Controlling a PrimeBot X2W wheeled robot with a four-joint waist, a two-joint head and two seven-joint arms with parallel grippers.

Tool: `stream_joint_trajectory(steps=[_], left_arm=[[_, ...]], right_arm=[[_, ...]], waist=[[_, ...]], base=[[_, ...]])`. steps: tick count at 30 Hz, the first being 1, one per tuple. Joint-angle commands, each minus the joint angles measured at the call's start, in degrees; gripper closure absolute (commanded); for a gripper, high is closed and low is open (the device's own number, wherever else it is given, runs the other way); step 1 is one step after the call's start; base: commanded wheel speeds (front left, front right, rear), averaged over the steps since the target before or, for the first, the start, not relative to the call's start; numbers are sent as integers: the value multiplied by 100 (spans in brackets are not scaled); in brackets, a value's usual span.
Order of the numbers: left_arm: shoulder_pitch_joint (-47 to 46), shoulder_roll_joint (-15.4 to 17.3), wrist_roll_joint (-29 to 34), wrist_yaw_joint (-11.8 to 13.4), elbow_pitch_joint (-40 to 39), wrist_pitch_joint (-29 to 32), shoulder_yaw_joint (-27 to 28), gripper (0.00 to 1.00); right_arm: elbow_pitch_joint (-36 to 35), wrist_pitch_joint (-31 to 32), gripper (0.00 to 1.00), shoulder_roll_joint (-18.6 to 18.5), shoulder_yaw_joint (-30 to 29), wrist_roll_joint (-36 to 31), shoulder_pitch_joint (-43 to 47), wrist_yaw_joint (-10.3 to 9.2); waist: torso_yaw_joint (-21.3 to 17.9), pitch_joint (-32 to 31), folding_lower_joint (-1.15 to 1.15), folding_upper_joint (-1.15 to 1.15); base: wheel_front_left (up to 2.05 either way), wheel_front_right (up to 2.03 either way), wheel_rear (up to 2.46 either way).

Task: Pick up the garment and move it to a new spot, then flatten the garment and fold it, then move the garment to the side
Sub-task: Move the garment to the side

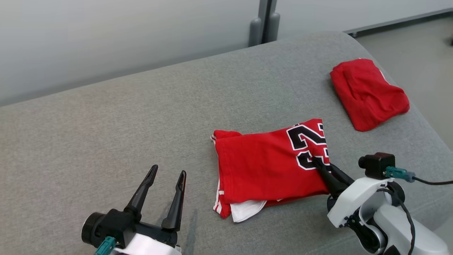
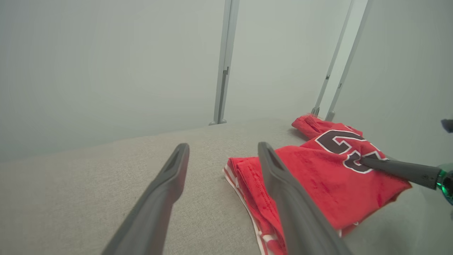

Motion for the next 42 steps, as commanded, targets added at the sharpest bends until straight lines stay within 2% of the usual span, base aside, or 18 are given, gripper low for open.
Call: stream_joint_trajectory(steps=[1,9,20,33,42], left_arm=[[-311,8,101,-41,-176,-59,171,0],[-507,61,203,-97,-308,-59,75,0],[-900,211,317,-108,-921,86,-21,0],[-1105,453,432,-64,-1570,457,-19,0],[-1226,535,478,-51,-1842,635,-77,0]], right_arm=[[-106,-82,100,-85,28,-60,-255,24],[36,-65,100,-426,-25,-94,-986,24],[295,-171,100,-1417,-377,-65,-2027,24],[568,-111,100,-2503,-1009,44,-2306,24],[1104,146,100,-2826,-1029,-76,-2620,24]], waist=[[-135,150,0,0],[-34,542,0,0],[448,1444,0,0],[627,2162,0,0],[651,2379,0,0]], base=[[0,0,0],[0,0,0],[0,0,0],[0,0,0],[0,0,0]])
